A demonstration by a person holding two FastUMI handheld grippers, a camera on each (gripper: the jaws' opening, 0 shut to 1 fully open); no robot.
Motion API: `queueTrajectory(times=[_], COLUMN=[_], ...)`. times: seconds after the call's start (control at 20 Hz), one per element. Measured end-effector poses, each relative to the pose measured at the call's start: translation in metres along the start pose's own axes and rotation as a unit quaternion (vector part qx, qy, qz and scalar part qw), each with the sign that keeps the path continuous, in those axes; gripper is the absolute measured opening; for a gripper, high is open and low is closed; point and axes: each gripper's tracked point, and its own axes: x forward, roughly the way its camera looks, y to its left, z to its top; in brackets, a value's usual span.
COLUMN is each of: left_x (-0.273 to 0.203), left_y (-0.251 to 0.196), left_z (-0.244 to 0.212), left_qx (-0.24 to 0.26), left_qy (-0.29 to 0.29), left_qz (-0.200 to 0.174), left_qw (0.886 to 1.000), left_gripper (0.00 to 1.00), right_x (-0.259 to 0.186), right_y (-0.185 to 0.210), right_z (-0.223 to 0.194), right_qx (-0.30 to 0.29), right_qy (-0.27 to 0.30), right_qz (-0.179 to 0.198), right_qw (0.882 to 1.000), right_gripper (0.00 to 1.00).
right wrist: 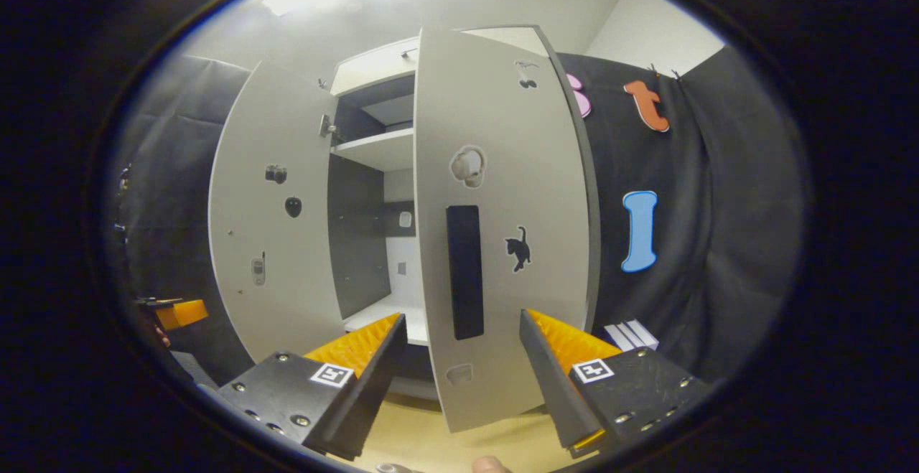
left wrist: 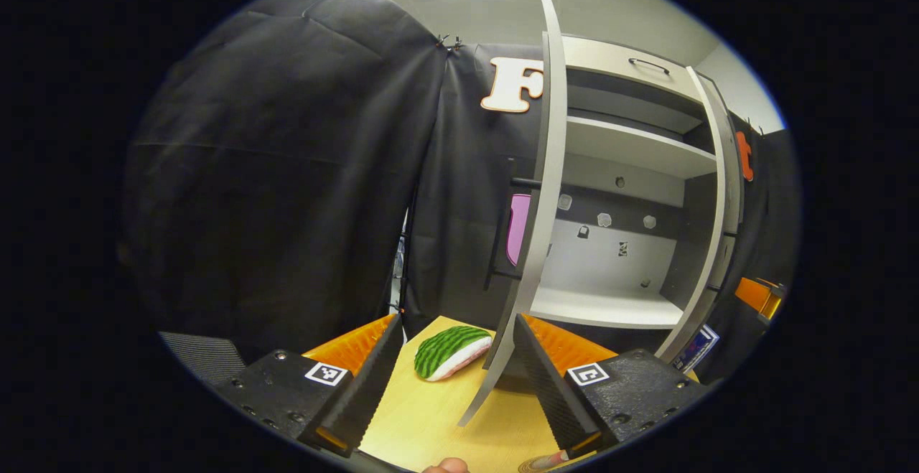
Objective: Grasp the bottle in the cabinet with the left hand and place it on the coaster, then close the right door with the right hand and the left door with the left hand.
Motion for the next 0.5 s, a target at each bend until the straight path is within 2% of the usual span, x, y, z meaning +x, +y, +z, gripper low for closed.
queueTrajectory(times=[0.15, 0.5], left_x=[0.001, 0.009], left_y=[0.002, 0.011], left_z=[-0.001, -0.004], left_qx=[-0.002, -0.003], left_qy=[0.003, 0.007], left_qz=[-0.001, -0.005], left_qw=[1.0, 1.0], left_gripper=[0.93, 0.96], right_x=[-0.003, -0.005], right_y=[0.001, 0.003], right_z=[0.001, 0.0], right_qx=[-0.003, 0.002], right_qy=[-0.001, 0.0], right_qz=[-0.002, -0.011], right_qw=[1.0, 1.0], right_gripper=[0.95, 0.95])
